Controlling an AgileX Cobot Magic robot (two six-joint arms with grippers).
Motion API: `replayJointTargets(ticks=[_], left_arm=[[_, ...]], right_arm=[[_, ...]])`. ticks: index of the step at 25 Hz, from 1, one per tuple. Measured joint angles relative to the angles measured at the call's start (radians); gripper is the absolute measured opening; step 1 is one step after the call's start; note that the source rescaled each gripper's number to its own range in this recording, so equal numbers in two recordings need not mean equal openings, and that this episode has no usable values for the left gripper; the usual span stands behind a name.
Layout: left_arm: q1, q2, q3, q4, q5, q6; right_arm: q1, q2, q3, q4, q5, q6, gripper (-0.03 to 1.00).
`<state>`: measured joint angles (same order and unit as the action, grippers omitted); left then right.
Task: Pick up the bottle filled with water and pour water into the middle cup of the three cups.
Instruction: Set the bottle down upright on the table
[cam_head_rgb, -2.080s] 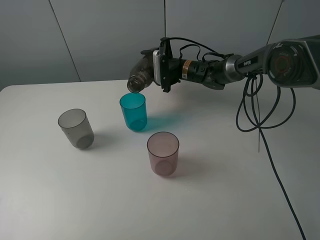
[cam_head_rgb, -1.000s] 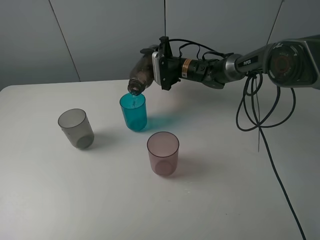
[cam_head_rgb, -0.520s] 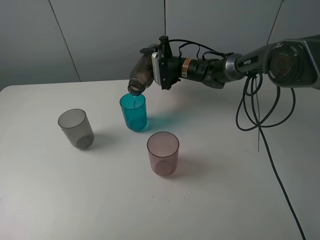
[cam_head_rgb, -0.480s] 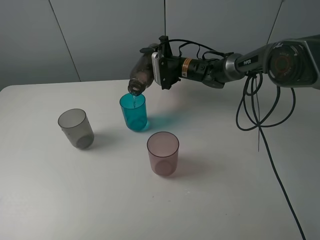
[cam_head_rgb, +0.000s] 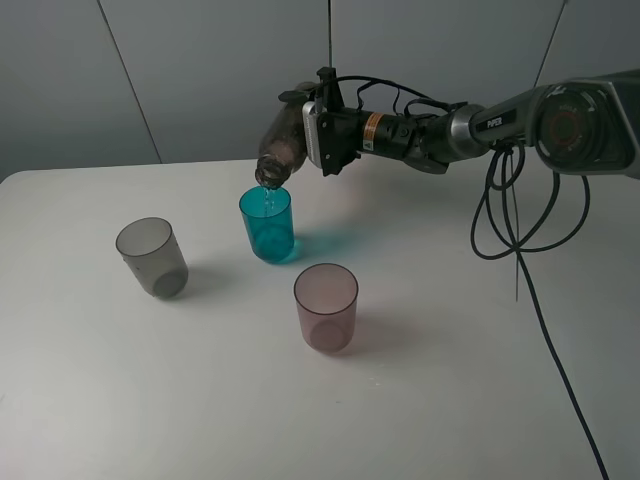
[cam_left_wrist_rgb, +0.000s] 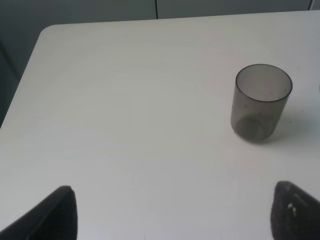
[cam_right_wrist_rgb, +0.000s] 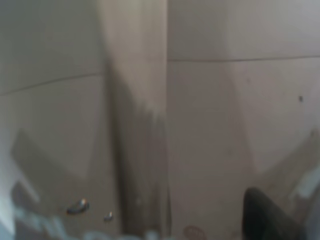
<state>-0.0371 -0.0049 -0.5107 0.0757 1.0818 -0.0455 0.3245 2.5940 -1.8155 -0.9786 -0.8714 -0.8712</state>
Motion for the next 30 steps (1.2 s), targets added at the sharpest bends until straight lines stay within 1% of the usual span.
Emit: replayJointTargets(ticks=[18, 24, 30], left_arm=[[0.000, 0.000, 0.000, 0.000, 0.000, 0.000], [0.000, 0.000, 0.000, 0.000, 0.000, 0.000], [0.000, 0.000, 0.000, 0.000, 0.000, 0.000]], right_arm=[[0.000, 0.000, -0.017, -0.010, 0.002, -0.029, 0.00], [0.000, 0.000, -0.020, -0.034, 0.006, -0.038, 0.00], [0.000, 0.000, -0.022, -0.034, 0.008, -0.053, 0.00]])
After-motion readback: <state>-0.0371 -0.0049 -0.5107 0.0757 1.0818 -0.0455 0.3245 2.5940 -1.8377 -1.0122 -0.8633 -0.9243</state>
